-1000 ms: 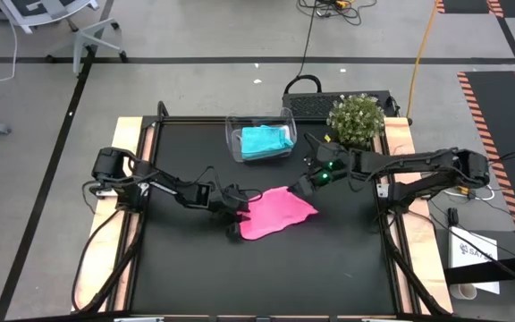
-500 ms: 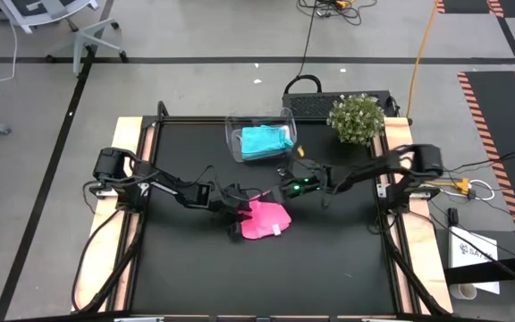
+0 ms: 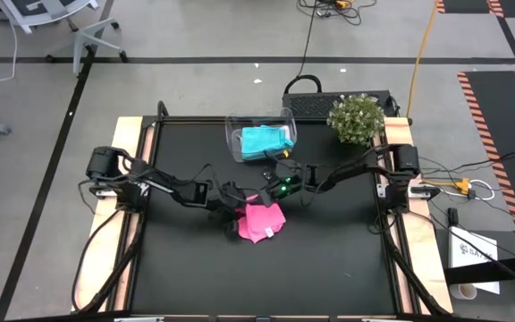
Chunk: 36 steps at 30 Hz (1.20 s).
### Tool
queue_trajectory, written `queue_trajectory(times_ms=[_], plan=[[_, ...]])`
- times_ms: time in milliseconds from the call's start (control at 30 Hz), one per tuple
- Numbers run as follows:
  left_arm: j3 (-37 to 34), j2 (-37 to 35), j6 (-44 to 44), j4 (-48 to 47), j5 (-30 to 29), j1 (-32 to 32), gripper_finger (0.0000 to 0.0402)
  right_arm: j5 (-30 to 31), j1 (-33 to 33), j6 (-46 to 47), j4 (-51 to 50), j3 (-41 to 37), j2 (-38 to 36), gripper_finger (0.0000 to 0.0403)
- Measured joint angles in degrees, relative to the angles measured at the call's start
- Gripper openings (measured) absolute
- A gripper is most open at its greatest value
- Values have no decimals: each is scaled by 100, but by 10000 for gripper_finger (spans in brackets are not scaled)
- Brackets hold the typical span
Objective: Fold microfiber towels
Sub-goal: Fold the pink microfiber cloth
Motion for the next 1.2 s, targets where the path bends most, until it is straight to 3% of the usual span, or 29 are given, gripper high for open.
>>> queue_trajectory(times_ms=[333,500,700,1067,1200], plan=[[11,-1170,13,-971,-202,-19,133,218,-4,-447,-245,-6,-15,1],[1,-1197,-196,-1577,-335,-23,133,247,-41,-630,-244,-1,-16,4],[2,-1197,-300,-1621,-415,-23,133,86,-39,-929,-78,-1,-18,10],[1,-1197,-320,-1618,-616,6,133,-82,-101,-978,95,-3,-23,115],[2,-1197,-552,-1615,-612,21,133,-714,-235,-837,88,-3,-23,141]])
